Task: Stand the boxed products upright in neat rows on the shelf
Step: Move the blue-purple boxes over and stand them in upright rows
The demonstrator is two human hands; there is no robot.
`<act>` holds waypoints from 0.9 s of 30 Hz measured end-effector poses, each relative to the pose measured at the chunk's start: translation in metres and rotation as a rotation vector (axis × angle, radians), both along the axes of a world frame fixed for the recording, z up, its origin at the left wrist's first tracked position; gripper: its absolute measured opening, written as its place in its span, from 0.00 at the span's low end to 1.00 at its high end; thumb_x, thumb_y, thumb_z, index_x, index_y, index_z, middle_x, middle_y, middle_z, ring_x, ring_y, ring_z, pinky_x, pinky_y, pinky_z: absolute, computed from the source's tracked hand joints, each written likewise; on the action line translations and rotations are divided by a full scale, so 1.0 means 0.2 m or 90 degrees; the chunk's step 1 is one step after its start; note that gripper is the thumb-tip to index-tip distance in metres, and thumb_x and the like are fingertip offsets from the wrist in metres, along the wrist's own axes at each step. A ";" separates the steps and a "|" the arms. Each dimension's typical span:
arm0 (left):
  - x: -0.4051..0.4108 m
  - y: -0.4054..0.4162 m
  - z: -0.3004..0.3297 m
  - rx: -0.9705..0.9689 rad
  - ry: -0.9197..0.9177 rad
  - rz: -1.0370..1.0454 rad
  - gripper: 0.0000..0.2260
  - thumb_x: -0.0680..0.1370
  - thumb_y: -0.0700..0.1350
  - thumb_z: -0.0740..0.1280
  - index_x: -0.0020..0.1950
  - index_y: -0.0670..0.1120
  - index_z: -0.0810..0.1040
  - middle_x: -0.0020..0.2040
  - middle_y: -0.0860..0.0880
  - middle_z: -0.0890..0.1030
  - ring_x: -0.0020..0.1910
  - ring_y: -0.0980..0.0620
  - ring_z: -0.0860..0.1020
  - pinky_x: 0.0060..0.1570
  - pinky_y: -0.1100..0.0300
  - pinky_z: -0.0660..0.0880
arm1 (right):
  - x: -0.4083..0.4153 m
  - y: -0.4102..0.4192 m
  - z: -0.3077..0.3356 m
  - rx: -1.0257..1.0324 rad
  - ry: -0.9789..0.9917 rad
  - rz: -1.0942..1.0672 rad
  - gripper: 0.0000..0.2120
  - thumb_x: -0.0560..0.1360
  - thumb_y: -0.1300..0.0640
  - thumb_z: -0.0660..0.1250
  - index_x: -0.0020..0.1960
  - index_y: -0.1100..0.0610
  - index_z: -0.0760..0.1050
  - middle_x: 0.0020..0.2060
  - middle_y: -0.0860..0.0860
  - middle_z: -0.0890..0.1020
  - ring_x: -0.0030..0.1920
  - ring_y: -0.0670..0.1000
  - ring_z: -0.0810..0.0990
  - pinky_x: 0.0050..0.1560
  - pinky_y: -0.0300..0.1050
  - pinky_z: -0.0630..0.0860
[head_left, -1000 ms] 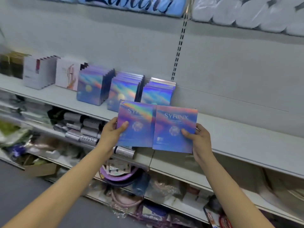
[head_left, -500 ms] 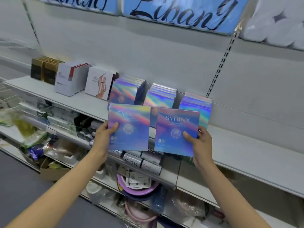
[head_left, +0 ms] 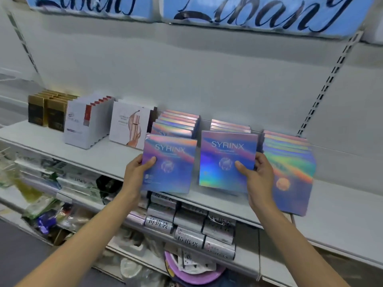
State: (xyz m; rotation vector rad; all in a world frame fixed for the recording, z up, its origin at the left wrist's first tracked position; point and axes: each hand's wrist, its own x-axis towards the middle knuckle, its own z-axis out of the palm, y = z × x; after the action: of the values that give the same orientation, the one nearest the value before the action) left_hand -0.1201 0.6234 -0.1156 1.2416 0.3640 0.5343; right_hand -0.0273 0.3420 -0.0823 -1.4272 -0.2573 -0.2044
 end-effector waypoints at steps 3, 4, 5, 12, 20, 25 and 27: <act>0.10 0.10 -0.03 0.006 0.008 0.006 0.05 0.79 0.39 0.69 0.52 0.42 0.84 0.48 0.44 0.86 0.48 0.44 0.83 0.53 0.50 0.79 | 0.03 0.04 0.00 -0.007 -0.009 -0.024 0.16 0.72 0.74 0.71 0.57 0.64 0.74 0.45 0.51 0.83 0.41 0.40 0.82 0.41 0.32 0.76; 0.13 0.12 -0.04 0.010 0.012 0.005 0.04 0.79 0.39 0.69 0.51 0.43 0.84 0.47 0.45 0.86 0.49 0.44 0.83 0.54 0.49 0.79 | 0.03 0.05 -0.01 -0.011 -0.008 -0.033 0.17 0.72 0.74 0.71 0.58 0.64 0.73 0.45 0.51 0.83 0.42 0.40 0.82 0.41 0.32 0.77; 0.15 0.15 -0.05 0.011 0.013 0.004 0.04 0.79 0.39 0.69 0.50 0.44 0.84 0.46 0.46 0.86 0.48 0.45 0.82 0.55 0.49 0.78 | 0.04 0.06 -0.01 -0.013 -0.007 -0.040 0.17 0.72 0.74 0.71 0.58 0.65 0.73 0.46 0.51 0.83 0.43 0.41 0.82 0.43 0.34 0.78; 0.27 0.28 -0.08 0.082 -0.034 -0.045 0.05 0.78 0.43 0.71 0.53 0.48 0.79 0.48 0.51 0.85 0.49 0.52 0.82 0.50 0.59 0.79 | 0.01 0.15 -0.05 -0.012 0.014 -0.117 0.16 0.72 0.73 0.71 0.57 0.65 0.74 0.44 0.47 0.84 0.43 0.42 0.82 0.44 0.35 0.78; 0.30 0.32 -0.16 0.415 -0.037 -0.049 0.14 0.83 0.49 0.65 0.63 0.42 0.68 0.52 0.48 0.74 0.50 0.58 0.75 0.51 0.64 0.70 | -0.12 0.23 -0.10 -0.007 0.010 -0.184 0.15 0.72 0.75 0.70 0.56 0.65 0.73 0.39 0.41 0.85 0.41 0.39 0.82 0.42 0.33 0.77; 0.39 0.37 -0.25 0.528 -0.028 0.007 0.32 0.77 0.58 0.63 0.72 0.37 0.62 0.69 0.40 0.65 0.68 0.42 0.65 0.72 0.47 0.62 | -0.19 0.24 -0.13 -0.001 0.016 -0.212 0.16 0.72 0.74 0.71 0.52 0.56 0.75 0.42 0.42 0.86 0.45 0.43 0.83 0.46 0.38 0.80; 0.41 0.40 -0.27 0.432 -0.052 -0.092 0.43 0.74 0.59 0.68 0.80 0.43 0.52 0.78 0.46 0.56 0.78 0.51 0.58 0.78 0.56 0.56 | -0.22 0.23 -0.15 -0.003 0.014 -0.219 0.16 0.72 0.73 0.71 0.51 0.55 0.75 0.43 0.43 0.86 0.46 0.44 0.83 0.48 0.39 0.80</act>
State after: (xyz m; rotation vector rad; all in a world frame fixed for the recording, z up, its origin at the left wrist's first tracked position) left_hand -0.0387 0.7026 -0.1699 1.8754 0.0105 0.6051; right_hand -0.0703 0.3883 -0.1114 -1.4709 0.0075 -0.4688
